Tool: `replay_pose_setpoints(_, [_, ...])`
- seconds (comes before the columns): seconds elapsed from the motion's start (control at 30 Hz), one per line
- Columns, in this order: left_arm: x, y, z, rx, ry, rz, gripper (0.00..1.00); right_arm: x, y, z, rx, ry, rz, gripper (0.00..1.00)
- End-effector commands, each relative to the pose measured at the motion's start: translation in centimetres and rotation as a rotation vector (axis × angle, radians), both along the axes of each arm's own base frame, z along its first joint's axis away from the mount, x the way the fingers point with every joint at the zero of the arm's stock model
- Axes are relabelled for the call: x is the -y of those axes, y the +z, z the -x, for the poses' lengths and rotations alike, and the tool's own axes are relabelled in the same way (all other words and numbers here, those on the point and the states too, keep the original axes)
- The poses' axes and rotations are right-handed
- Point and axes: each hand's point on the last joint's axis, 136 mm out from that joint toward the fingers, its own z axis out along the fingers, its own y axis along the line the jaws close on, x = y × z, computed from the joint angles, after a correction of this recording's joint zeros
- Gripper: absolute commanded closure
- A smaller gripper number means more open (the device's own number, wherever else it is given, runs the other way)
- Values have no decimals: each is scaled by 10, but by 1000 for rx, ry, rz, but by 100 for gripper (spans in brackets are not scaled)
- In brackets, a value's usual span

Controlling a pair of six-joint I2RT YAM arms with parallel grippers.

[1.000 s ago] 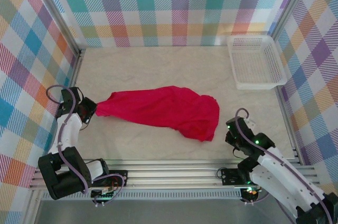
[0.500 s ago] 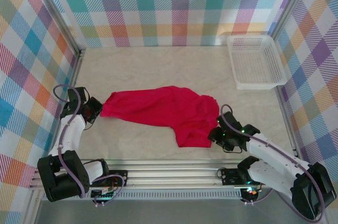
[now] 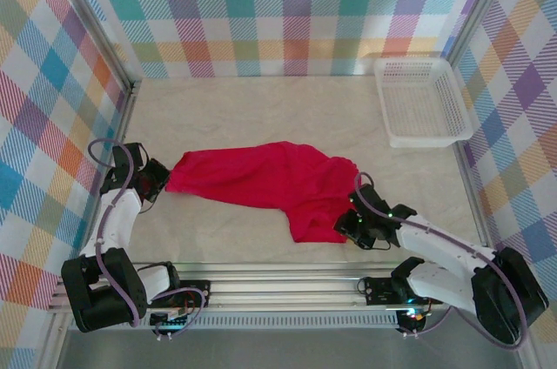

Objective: Fold the inside-out t-shirt

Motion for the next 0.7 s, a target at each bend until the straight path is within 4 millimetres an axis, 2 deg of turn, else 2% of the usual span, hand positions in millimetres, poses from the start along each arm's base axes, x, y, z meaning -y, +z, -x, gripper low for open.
replay_pose_setpoints(0.0, [1, -2, 4, -4, 5, -7, 100, -7, -1, -3, -1, -19, -31, 68])
replay_pose_setpoints(0.07, [1, 0, 4, -3, 4, -8, 100, -7, 1, -6, 6, -26, -29, 82])
replay_pose_setpoints(0.13, [1, 5, 2, 6, 5, -10, 100, -4, 9, -10, 33, -38, -11, 100])
replay_pose_setpoints(0.2, [-1, 17, -6, 35, 11, -8, 100, 0, 30, -26, 112, -35, 11, 100])
replay_pose_setpoints(0.27, [-3, 41, -22, 87, 16, -5, 100, 6, 64, -56, 206, -48, 4, 100])
replay_pose_setpoints(0.37, [-8, 99, -59, 186, 15, 1, 100, 26, 135, -121, 361, -78, -10, 100])
replay_pose_setpoints(0.5, [-15, 194, -105, 341, 5, -13, 100, 48, 247, -205, 588, -87, 4, 100])
replay_pose_setpoints(0.6, [-20, 257, -129, 436, -7, -33, 100, 59, 326, -244, 730, -103, -30, 100])
replay_pose_setpoints(0.67, [-22, 293, -138, 496, -19, -47, 100, 66, 373, -256, 814, -116, -47, 100])
